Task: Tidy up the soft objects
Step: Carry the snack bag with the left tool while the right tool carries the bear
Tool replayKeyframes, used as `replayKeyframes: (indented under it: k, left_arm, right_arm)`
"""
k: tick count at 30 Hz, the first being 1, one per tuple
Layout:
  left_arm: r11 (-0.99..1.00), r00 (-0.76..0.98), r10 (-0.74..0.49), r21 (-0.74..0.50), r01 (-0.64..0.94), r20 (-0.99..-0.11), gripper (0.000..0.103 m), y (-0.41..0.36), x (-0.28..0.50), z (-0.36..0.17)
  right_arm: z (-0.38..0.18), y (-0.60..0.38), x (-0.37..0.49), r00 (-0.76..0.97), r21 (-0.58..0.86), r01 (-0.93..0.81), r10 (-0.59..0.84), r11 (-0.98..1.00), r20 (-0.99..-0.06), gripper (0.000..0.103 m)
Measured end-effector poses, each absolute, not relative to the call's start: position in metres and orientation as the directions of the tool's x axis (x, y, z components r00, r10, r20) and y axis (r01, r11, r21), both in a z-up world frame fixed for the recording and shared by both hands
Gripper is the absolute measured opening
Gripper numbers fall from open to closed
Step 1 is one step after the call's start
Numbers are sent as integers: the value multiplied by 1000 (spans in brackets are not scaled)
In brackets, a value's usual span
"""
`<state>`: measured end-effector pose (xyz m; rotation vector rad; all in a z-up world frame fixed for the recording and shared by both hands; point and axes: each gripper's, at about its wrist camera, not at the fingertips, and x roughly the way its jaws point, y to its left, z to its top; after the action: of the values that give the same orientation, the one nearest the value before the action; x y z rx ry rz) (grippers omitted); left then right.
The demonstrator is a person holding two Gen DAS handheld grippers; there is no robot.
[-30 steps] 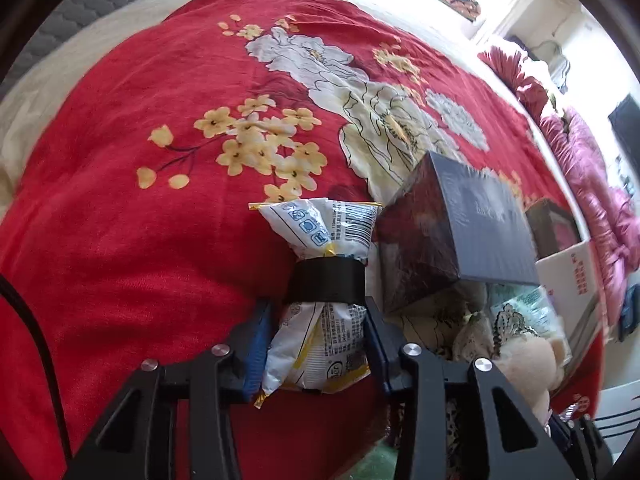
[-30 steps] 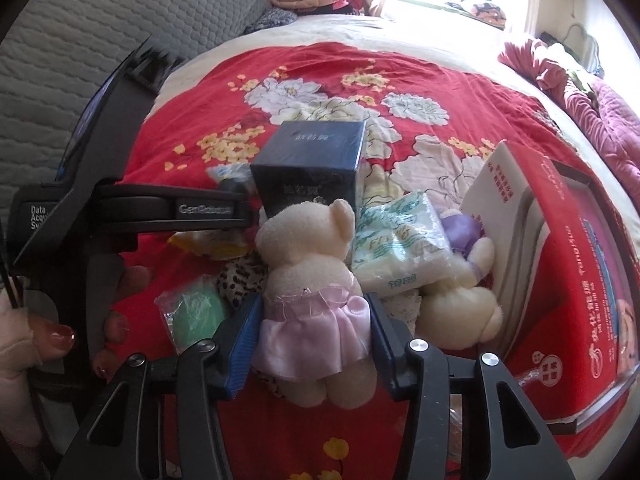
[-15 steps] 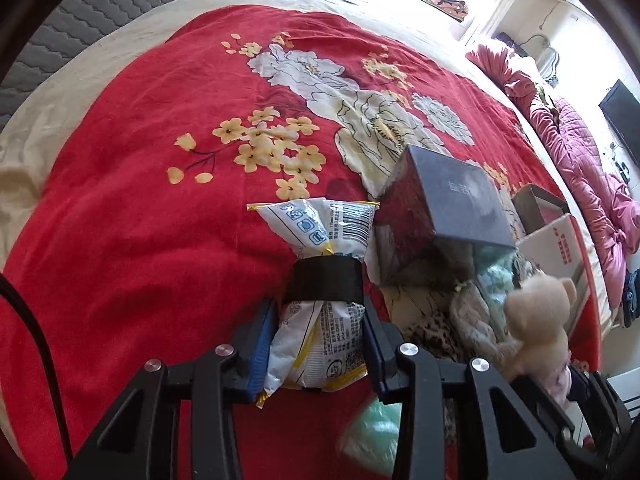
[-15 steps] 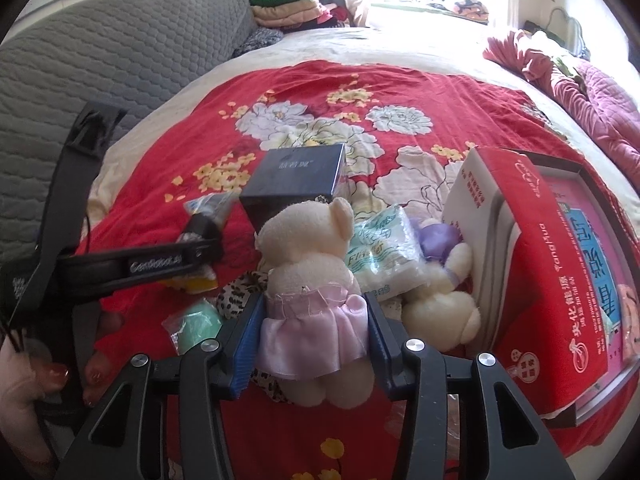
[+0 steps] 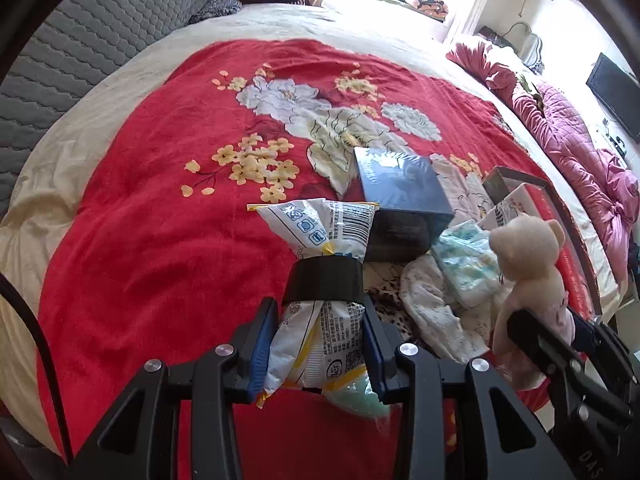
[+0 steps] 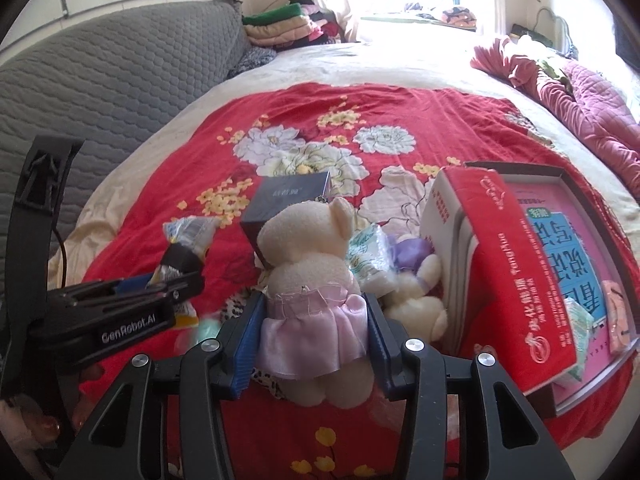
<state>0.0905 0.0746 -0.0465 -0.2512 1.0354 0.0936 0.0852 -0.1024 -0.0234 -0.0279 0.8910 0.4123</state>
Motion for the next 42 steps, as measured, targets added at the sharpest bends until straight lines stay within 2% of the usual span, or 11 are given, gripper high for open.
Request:
replayKeyframes:
  k: [21,42]
  left_arm:
    - [961,569,21,-140,-238,-822,40,89,49,12]
    - [992,615,-70,-119,-39,-786,40,-11,46,55]
  right_arm:
    - [26,-145,77,633,210,-305,362,929,-684,49]
    - [89,-233,65,750,242,-200,307,950,-586,49]
